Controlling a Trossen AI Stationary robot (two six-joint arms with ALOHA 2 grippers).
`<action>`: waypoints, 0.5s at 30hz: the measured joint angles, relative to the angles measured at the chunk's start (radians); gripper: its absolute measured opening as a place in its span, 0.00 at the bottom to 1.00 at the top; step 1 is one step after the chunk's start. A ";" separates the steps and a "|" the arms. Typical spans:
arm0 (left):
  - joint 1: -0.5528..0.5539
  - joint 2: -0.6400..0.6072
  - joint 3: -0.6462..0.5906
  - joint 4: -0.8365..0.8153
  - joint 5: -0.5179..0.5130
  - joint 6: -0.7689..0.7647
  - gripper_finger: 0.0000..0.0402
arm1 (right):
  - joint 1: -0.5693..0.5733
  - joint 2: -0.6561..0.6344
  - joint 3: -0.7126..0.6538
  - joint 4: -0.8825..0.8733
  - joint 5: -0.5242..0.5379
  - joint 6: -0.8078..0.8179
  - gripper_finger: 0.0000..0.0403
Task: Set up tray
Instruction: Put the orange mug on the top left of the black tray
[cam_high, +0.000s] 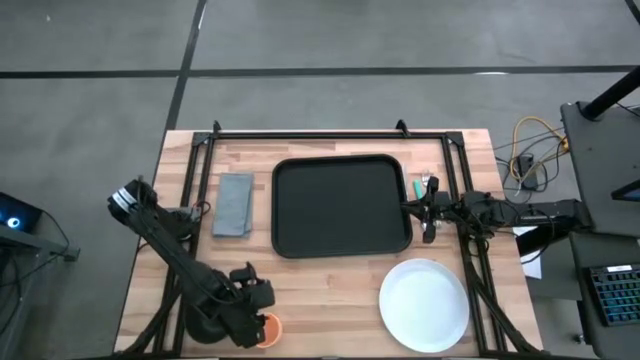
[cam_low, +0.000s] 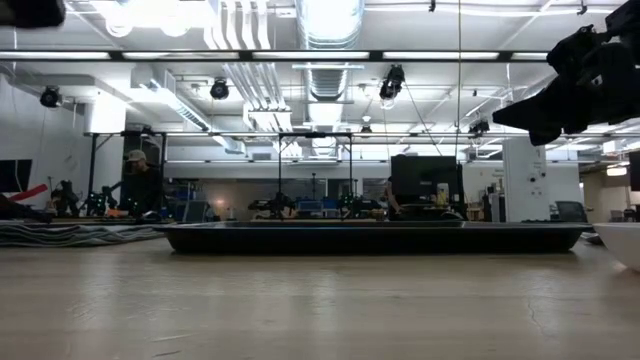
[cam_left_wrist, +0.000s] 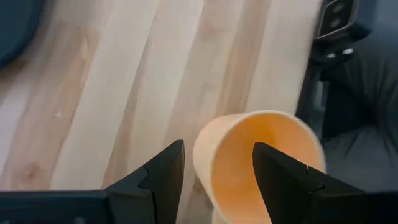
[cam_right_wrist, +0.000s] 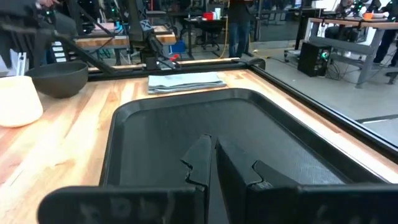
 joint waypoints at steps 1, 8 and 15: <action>-0.001 0.008 -0.009 0.014 0.003 -0.005 0.42 | 0.000 0.000 0.000 0.000 0.000 0.000 0.04; -0.005 0.062 0.014 0.005 0.005 -0.019 0.42 | 0.000 0.002 0.000 0.000 -0.001 0.040 0.04; -0.013 0.120 0.017 -0.001 0.035 -0.063 0.42 | 0.000 0.009 0.000 0.000 -0.004 0.046 0.04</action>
